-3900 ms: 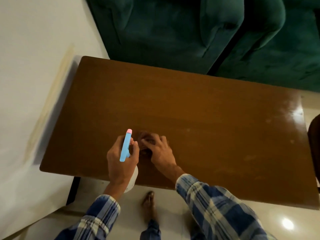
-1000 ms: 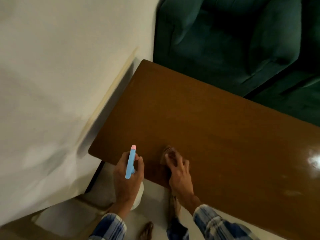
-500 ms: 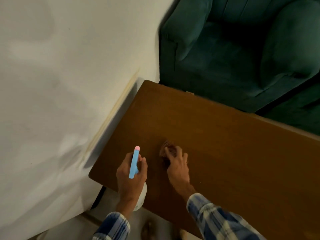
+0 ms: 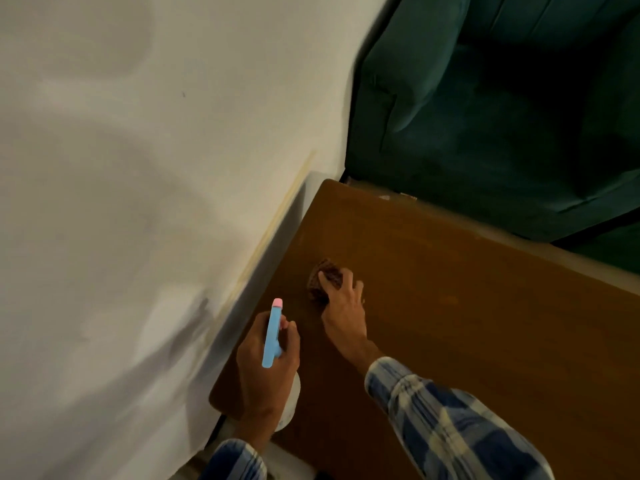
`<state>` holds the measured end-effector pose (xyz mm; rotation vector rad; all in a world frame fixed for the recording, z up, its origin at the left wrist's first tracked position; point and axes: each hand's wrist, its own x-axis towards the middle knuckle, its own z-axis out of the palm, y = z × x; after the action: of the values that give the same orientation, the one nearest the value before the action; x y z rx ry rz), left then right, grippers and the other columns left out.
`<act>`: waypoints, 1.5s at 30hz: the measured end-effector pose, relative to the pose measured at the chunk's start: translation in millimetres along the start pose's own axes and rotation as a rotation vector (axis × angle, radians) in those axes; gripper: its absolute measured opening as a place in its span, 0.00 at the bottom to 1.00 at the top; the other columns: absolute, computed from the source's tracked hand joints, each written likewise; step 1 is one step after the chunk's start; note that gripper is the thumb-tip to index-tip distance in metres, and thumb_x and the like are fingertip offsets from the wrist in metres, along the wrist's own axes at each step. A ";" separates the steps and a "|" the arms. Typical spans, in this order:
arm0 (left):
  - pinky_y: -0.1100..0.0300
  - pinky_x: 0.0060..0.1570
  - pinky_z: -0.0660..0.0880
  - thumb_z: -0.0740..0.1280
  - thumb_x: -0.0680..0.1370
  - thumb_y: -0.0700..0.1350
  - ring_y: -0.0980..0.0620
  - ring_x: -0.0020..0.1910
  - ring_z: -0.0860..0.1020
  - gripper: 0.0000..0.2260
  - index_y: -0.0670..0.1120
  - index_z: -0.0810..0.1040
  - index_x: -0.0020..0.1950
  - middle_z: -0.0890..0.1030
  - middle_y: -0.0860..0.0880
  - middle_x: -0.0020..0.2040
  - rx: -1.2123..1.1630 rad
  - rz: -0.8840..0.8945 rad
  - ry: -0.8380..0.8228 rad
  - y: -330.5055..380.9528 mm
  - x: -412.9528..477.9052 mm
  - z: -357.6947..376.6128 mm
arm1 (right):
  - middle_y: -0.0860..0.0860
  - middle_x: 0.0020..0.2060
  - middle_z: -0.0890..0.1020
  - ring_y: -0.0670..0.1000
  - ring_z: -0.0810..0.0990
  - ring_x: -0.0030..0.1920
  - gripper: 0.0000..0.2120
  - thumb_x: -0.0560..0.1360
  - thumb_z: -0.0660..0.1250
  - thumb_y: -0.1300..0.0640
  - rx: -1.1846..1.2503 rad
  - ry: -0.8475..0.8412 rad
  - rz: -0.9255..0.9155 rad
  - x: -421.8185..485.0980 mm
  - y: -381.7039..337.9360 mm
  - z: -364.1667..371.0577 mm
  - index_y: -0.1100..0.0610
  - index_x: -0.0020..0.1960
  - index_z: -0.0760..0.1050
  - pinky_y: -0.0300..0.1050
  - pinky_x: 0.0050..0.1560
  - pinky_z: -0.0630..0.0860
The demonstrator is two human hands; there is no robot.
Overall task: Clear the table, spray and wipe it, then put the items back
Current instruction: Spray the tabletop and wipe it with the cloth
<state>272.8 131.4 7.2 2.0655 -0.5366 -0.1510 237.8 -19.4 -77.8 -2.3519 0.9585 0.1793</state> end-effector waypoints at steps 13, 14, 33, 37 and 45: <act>0.66 0.32 0.77 0.74 0.75 0.37 0.53 0.33 0.78 0.10 0.48 0.75 0.46 0.76 0.54 0.33 -0.011 0.110 -0.003 2.3 85.2 31.1 | 0.53 0.74 0.56 0.60 0.59 0.70 0.32 0.78 0.65 0.60 -0.075 0.078 -0.155 120.7 -29.8 -23.5 0.47 0.79 0.61 0.62 0.67 0.72; 0.66 0.31 0.77 0.74 0.75 0.37 0.53 0.33 0.78 0.09 0.48 0.75 0.46 0.75 0.54 0.33 -0.030 0.123 -0.010 3.0 88.7 34.0 | 0.53 0.75 0.56 0.60 0.59 0.70 0.32 0.78 0.66 0.59 -0.094 0.050 -0.223 120.3 -26.1 -24.8 0.47 0.79 0.61 0.61 0.67 0.72; 0.76 0.41 0.76 0.76 0.73 0.39 0.67 0.42 0.78 0.10 0.46 0.77 0.49 0.73 0.63 0.39 -0.019 0.262 -0.059 16.4 130.9 79.6 | 0.55 0.73 0.61 0.61 0.61 0.69 0.29 0.78 0.65 0.57 -0.010 0.253 0.343 162.2 77.5 -107.5 0.48 0.77 0.63 0.64 0.69 0.69; 0.73 0.37 0.78 0.76 0.73 0.39 0.61 0.41 0.79 0.15 0.53 0.73 0.50 0.73 0.66 0.39 -0.066 0.205 -0.116 31.2 129.5 85.7 | 0.56 0.73 0.61 0.63 0.62 0.67 0.30 0.76 0.65 0.60 0.038 0.373 0.566 124.5 135.0 -117.4 0.49 0.77 0.65 0.63 0.63 0.74; 0.78 0.38 0.73 0.75 0.74 0.38 0.62 0.42 0.79 0.10 0.48 0.75 0.48 0.73 0.63 0.39 -0.049 0.256 -0.191 38.2 114.8 91.3 | 0.51 0.77 0.54 0.60 0.57 0.72 0.34 0.79 0.64 0.60 -0.087 0.175 0.168 108.8 87.8 -91.9 0.42 0.80 0.56 0.61 0.71 0.66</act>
<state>334.8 -6.9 3.1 1.9261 -0.8997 -0.2097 249.7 -186.3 -79.7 -2.3962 1.2577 0.0827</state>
